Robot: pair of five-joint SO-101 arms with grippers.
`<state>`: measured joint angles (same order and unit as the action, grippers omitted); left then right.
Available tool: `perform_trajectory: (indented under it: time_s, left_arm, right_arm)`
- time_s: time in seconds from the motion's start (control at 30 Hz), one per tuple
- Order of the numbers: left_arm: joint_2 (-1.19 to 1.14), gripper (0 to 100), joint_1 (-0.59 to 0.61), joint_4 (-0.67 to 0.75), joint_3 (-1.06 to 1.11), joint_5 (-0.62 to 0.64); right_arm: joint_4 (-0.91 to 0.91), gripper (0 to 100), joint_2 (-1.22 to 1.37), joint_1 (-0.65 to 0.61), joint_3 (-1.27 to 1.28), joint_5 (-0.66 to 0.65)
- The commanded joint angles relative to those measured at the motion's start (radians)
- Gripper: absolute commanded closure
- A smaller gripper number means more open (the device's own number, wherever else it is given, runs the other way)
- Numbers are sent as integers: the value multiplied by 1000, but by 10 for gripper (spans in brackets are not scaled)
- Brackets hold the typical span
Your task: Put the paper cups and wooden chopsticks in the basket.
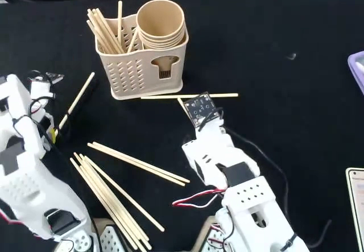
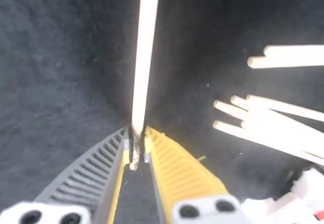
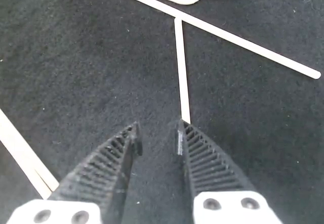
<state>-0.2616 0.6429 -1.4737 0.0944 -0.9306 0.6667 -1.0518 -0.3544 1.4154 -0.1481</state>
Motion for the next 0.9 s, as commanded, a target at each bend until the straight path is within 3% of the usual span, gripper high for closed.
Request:
perform_trajectory:
  time_s: [0.0, 0.4, 0.57, 0.87]
  left_arm:
    - [149, 845, -38, 26, -5, -6]
    - [57, 820, -283, 371, -16, 270]
    - [-12, 820, -285, 483, -16, 275]
    - [-94, 820, -257, 491, -18, 232]
  right_arm:
    - [-21, 882, -25, 12, -5, 8]
    - [-20, 882, -25, 12, -5, 8]
    - [-20, 882, -25, 12, -5, 8]
    - [-20, 882, -25, 12, -5, 8]
